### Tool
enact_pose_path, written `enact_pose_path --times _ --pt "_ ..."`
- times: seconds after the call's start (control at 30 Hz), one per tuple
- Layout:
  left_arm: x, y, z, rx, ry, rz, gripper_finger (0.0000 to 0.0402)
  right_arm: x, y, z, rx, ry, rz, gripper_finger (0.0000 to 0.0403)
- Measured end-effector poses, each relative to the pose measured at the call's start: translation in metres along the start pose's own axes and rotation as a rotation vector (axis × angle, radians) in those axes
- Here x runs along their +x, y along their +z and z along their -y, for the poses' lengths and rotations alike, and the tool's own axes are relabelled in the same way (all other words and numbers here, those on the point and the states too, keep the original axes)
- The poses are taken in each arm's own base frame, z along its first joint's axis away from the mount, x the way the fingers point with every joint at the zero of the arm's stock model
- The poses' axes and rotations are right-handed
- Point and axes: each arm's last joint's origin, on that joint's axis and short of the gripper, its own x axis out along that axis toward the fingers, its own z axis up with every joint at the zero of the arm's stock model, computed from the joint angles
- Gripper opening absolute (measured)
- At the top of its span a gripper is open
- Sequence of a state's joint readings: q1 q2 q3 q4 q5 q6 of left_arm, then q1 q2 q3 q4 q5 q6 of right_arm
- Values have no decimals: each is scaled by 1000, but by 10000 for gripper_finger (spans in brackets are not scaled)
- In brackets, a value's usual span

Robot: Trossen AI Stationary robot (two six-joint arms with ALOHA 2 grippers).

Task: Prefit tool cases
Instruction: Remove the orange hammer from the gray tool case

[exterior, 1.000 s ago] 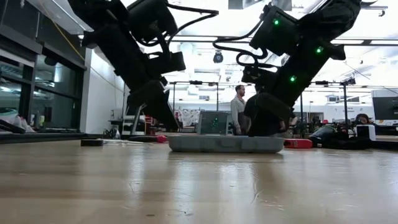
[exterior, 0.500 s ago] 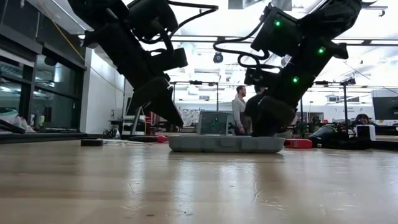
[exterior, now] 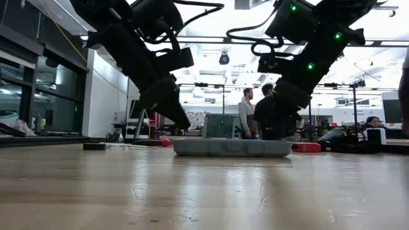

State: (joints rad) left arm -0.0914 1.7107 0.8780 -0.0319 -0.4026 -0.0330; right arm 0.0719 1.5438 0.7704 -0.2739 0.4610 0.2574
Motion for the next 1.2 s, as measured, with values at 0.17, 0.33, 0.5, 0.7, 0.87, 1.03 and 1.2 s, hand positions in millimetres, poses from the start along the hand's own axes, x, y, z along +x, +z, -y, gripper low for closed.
enact_pose_path --times 0.17,0.33,0.5,0.7,0.87,1.03,1.2 --pt "0 1 0 -6 1 14 0 18 -6 -4 8 43 -69 0" --pt "0 2 0 3 3 16 0 45 -11 -6 27 14 -115 0" --pt "0 2 -1 40 24 17 0 49 -10 -7 31 10 -103 0" --pt "0 4 -3 134 84 32 27 50 -9 -8 28 42 -80 0" --pt "7 -1 0 221 80 -1 82 50 -9 -8 28 48 -82 0" --pt "28 -15 8 287 126 -61 145 50 -9 -8 34 50 -78 0" --pt "43 -25 10 345 364 -112 183 50 -10 -8 33 47 -81 0"
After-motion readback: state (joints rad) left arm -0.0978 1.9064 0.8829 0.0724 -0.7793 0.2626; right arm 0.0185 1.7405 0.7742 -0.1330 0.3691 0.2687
